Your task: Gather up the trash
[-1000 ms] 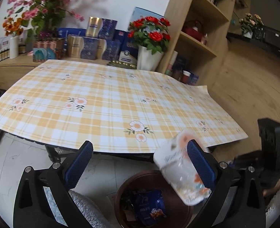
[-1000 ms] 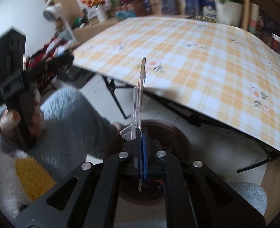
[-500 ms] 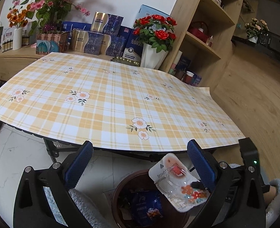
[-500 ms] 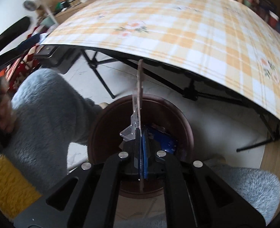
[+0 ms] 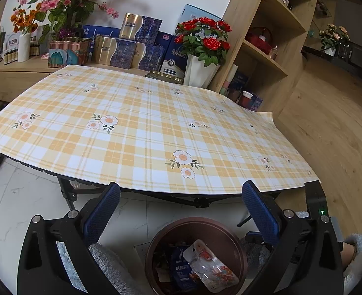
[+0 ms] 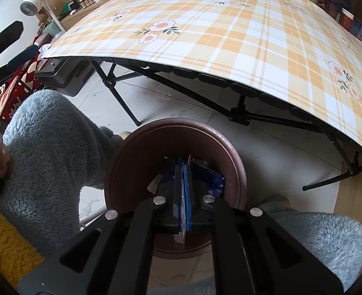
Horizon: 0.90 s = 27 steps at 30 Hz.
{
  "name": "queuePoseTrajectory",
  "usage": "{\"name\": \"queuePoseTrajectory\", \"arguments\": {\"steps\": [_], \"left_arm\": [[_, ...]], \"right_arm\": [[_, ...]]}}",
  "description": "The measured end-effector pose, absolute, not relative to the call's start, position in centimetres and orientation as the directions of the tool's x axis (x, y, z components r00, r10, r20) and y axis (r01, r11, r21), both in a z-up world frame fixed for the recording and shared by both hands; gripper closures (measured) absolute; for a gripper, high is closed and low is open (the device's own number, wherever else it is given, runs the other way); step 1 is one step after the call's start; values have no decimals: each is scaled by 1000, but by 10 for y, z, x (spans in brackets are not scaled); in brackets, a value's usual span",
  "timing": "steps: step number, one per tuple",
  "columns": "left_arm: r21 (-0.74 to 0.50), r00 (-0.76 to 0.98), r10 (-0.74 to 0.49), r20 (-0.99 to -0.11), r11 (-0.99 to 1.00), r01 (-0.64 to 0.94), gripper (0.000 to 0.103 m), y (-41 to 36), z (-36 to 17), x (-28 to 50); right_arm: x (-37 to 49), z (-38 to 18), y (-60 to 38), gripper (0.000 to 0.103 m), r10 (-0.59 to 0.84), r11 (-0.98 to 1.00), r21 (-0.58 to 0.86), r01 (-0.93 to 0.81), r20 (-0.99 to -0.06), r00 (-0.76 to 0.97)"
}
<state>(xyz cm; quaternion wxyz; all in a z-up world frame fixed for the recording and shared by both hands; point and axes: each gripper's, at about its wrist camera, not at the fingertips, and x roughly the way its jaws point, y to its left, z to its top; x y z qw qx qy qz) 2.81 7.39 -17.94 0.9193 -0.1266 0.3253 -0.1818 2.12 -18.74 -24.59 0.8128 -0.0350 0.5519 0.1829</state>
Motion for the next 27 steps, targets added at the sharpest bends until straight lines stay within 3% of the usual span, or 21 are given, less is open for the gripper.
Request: {"name": "queuePoseTrajectory", "arguments": {"steps": [2, 4, 6, 9, 13, 18, 23, 27], "left_arm": [[-351, 723, -417, -552, 902, 252, 6, 74, -179, 28], [-350, 723, -416, -551, 902, 252, 6, 74, -179, 28], [-351, 724, -415, -551, 902, 250, 6, 75, -179, 27], [-350, 725, -413, -551, 903, 248, 6, 76, -178, 27], [-343, 728, -406, -553, 907, 244, 6, 76, -178, 25], [-303, 731, -384, -564, 920, 249, 6, 71, -171, 24], [-248, 739, -369, -564, 929, 274, 6, 56, -152, 29], [-199, 784, -350, -513, 937, 288, 6, 42, -116, 31]], "right_arm": [[21, -246, -188, 86, 252, 934, 139, -330, -910, 329], [20, -242, -189, 49, 254, 934, 136, -330, -903, 346], [18, -237, -189, 24, 253, 934, 124, -335, -892, 375], [15, -232, -188, 13, 250, 932, 109, -345, -884, 396], [16, -229, -190, 6, 241, 937, 101, -335, -881, 408], [19, -213, -205, 6, 244, 951, 122, -284, -860, 448], [24, -171, -228, 6, 226, 970, 134, -201, -800, 556], [30, -120, -239, 6, 197, 979, 116, -166, -740, 644]]}}
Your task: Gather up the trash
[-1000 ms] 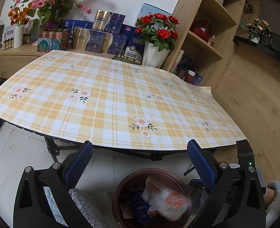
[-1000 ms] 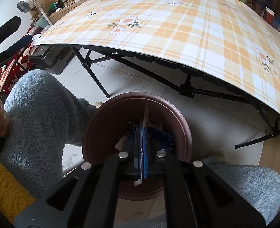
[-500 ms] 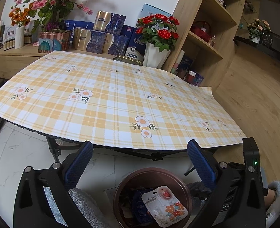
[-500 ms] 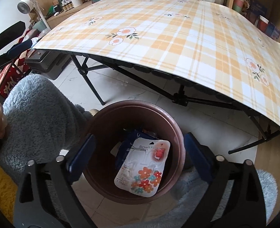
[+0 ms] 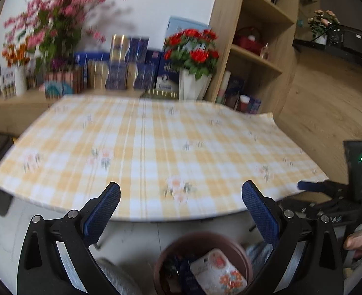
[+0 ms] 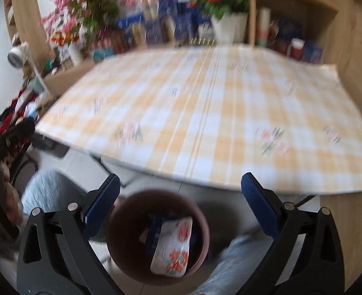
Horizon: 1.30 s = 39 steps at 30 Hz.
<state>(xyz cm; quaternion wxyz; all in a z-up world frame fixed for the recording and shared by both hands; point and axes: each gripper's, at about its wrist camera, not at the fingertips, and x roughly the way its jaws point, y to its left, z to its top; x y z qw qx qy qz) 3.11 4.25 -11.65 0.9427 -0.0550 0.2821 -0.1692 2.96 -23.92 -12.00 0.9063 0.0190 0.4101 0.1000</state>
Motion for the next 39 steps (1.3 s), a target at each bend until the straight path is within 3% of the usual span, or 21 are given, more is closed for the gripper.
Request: {"name": "queuePoseTrajectory", "arguments": {"steps": [8, 13, 25, 32, 39], "left_arm": [[-123, 857, -327, -397, 945, 304, 6, 18, -36, 34], [-102, 878, -321, -356, 947, 305, 6, 13, -4, 29], [2, 912, -184, -366, 980, 198, 6, 8, 27, 16], [-7, 910, -173, -377, 983, 184, 6, 13, 28, 12], [61, 920, -127, -370, 985, 160, 6, 5, 26, 7]], "right_arm": [[28, -21, -248, 6, 142, 990, 73, -122, -602, 786], [20, 11, -249, 6, 126, 992, 65, -108, -540, 832], [0, 33, -248, 6, 103, 995, 53, -89, -492, 865], [-6, 35, -248, 6, 104, 995, 63, -83, -484, 869], [-8, 37, -247, 6, 99, 995, 54, -84, -479, 872]]}}
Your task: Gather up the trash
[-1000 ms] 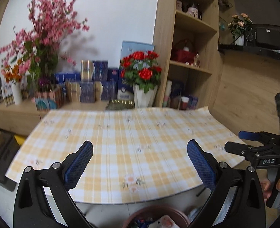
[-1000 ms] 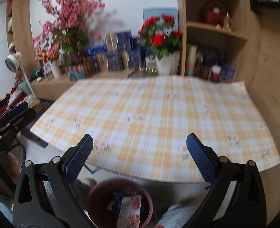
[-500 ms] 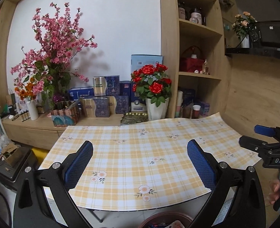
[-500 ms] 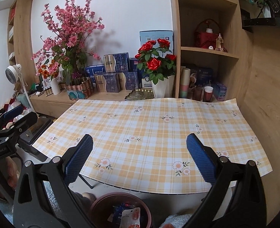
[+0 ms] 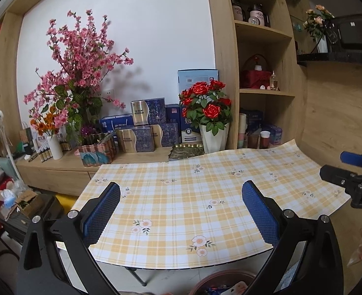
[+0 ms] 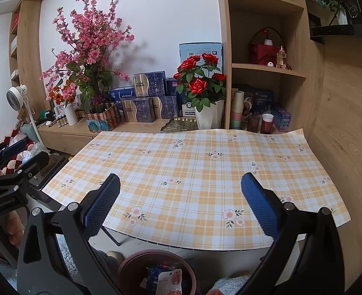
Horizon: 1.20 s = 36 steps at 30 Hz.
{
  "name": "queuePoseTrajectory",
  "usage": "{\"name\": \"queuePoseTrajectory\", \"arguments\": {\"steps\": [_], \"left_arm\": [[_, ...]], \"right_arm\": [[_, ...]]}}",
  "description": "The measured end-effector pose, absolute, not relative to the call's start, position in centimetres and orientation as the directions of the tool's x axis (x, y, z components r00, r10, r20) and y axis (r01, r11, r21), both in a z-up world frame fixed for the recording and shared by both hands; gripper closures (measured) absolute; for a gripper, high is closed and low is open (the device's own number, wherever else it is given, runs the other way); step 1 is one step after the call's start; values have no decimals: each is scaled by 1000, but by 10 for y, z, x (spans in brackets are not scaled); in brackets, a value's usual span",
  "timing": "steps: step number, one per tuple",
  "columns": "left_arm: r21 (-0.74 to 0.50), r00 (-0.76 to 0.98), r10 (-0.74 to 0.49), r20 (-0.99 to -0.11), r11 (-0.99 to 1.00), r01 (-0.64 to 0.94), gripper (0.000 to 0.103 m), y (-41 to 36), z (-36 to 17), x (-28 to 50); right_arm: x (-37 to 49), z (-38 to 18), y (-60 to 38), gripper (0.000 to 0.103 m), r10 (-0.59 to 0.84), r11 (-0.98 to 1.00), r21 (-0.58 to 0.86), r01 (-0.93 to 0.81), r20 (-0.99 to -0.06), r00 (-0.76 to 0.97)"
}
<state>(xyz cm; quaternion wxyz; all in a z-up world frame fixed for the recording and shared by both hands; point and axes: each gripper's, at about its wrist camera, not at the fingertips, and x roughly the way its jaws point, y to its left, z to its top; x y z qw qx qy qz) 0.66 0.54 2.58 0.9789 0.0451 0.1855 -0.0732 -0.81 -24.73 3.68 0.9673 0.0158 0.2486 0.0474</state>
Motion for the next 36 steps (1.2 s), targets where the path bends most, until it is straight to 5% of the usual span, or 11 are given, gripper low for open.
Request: {"name": "queuePoseTrajectory", "arguments": {"steps": [36], "left_arm": [[71, 925, -91, -369, 990, 126, 6, 4, 25, 2]], "right_arm": [[-11, 30, -247, 6, 82, 997, 37, -73, -492, 866]]}}
